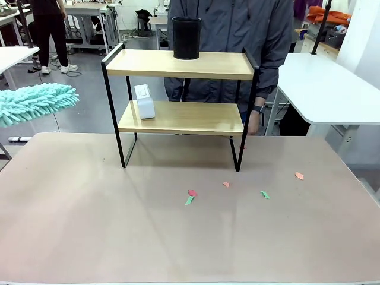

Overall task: Clean the shelf.
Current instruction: Hand the Duster back to the human.

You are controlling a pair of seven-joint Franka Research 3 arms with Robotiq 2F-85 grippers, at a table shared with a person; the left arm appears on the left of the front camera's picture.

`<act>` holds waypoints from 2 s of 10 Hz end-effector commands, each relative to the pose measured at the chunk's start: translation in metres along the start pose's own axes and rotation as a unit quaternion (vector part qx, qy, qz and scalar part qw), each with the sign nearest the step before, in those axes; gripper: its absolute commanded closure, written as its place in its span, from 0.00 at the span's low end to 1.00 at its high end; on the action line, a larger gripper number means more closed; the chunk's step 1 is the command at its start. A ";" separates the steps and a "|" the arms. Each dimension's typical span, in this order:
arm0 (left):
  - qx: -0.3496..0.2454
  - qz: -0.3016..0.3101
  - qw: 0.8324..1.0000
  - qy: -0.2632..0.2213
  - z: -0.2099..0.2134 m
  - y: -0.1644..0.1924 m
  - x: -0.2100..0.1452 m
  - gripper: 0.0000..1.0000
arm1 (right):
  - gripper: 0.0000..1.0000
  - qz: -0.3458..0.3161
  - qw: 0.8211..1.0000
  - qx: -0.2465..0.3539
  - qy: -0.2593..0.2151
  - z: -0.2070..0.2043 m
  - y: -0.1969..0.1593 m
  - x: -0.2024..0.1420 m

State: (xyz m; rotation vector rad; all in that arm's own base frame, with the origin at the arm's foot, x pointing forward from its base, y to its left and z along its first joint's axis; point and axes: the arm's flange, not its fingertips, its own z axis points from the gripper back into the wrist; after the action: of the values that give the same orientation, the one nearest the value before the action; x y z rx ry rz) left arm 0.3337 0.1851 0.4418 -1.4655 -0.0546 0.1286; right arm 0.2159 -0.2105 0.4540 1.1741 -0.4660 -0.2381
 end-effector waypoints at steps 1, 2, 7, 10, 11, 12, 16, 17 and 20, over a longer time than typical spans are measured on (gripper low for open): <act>0.000 0.000 1.000 0.000 0.000 0.000 0.000 0.88 | 0.00 0.000 1.000 0.000 0.000 0.000 0.000 0.000; -0.028 -0.065 0.995 0.069 0.008 -0.031 0.006 0.88 | 0.00 -0.020 0.997 -0.025 -0.073 0.037 0.005 0.020; -0.017 -0.289 0.939 0.186 -0.032 -0.180 -0.026 0.88 | 0.00 0.172 0.984 0.036 0.028 -0.015 0.126 0.029; 0.039 -0.259 0.860 0.438 -0.112 -0.193 -0.022 0.88 | 0.00 0.249 0.953 0.061 0.164 -0.076 0.172 -0.010; 0.059 -0.238 0.837 0.490 -0.143 -0.192 -0.010 0.88 | 0.00 0.259 0.942 0.060 0.206 -0.092 0.167 -0.033; 0.082 -0.196 0.857 0.470 -0.154 -0.190 0.003 0.88 | 0.00 0.216 0.966 0.050 0.135 -0.067 0.176 -0.001; 0.037 -0.222 0.825 0.518 -0.224 -0.164 -0.014 0.88 | 0.00 0.256 0.941 0.086 0.203 -0.110 0.185 -0.007; 0.028 -0.223 0.796 0.562 -0.247 -0.166 -0.008 0.88 | 0.00 0.278 0.930 0.093 0.222 -0.146 0.196 -0.003; 0.042 -0.222 0.734 0.640 -0.297 -0.170 -0.006 0.88 | 0.00 0.298 0.902 0.102 0.295 -0.234 0.204 -0.019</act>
State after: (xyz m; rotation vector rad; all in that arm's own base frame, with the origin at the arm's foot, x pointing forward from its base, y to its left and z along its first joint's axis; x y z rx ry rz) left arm 0.3308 -0.1633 0.5518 -1.1697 0.6877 -1.2136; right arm 0.2810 0.0600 0.5744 1.1666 -0.2750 0.6563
